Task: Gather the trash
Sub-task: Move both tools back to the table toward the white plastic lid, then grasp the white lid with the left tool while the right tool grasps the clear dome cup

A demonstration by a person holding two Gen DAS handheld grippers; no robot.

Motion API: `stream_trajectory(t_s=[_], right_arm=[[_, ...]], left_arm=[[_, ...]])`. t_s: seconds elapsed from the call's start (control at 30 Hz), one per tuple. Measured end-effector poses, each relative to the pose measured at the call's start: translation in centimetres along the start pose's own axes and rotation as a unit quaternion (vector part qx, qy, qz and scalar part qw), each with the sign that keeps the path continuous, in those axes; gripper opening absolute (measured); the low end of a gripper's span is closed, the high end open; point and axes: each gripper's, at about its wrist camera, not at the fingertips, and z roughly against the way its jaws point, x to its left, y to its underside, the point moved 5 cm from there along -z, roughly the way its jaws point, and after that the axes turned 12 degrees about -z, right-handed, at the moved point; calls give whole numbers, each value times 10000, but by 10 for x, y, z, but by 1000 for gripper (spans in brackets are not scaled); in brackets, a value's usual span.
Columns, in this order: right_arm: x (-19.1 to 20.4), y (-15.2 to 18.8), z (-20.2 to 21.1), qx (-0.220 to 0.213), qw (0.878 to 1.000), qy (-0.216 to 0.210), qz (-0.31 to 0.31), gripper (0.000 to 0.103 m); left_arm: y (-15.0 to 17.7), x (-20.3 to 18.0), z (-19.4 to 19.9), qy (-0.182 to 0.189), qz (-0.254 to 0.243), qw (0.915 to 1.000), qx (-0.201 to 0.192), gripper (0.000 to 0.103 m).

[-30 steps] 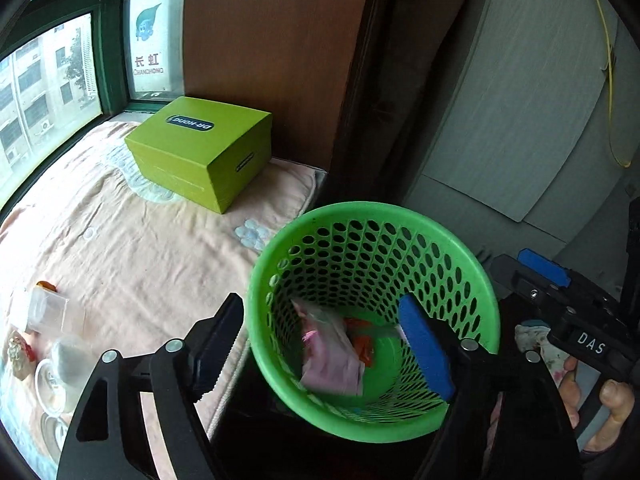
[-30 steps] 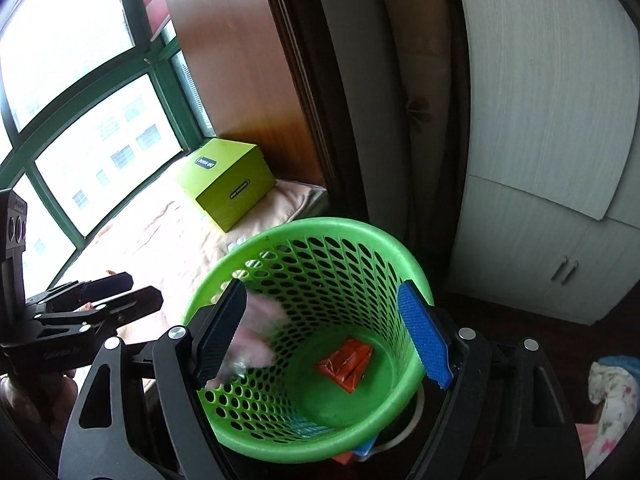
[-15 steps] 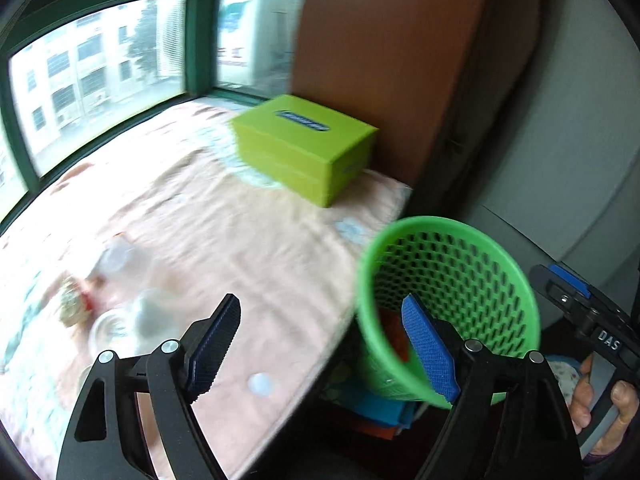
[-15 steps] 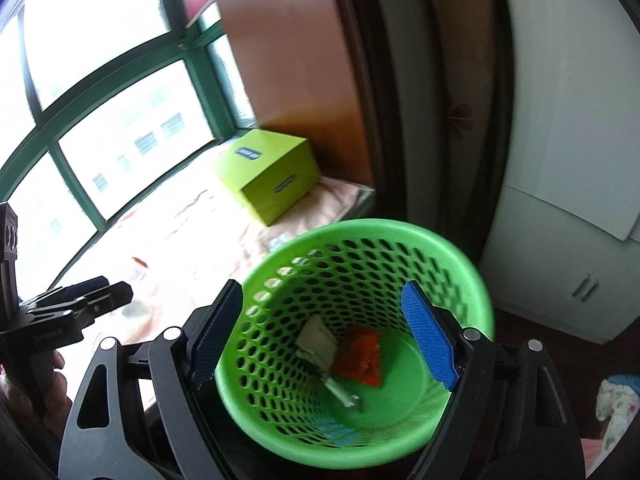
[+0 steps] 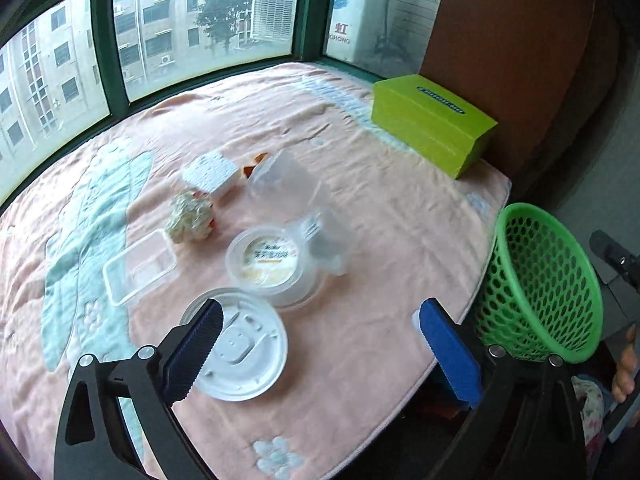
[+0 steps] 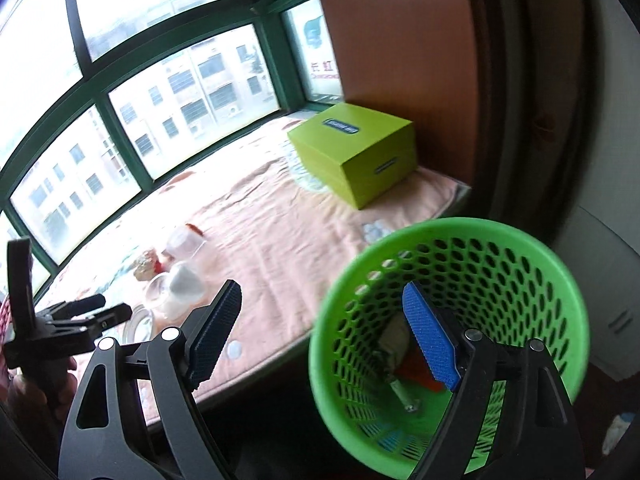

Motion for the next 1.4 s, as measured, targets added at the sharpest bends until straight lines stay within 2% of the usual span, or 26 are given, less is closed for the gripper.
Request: stream_trajectory(t_s=[0.23, 0.53, 0.97, 1.07, 1.4], right_arm=[[25, 10, -15, 200, 9996, -147, 138, 82], [47, 20, -28, 385, 9985, -217, 319, 82], [76, 37, -52, 701, 9949, -435, 573, 82], [82, 39, -58, 770, 9939, -478, 627, 82], [107, 47, -89, 1147, 9878, -871, 591, 82]], left_arm=[[42, 37, -28, -67, 87, 9989, 465, 96], [57, 51, -54, -100, 125, 9970, 754, 96], [59, 52, -65, 69, 145, 9972, 737, 96], [61, 54, -65, 156, 237, 9972, 695, 91], [65, 60, -44, 104, 360, 9976, 579, 89]])
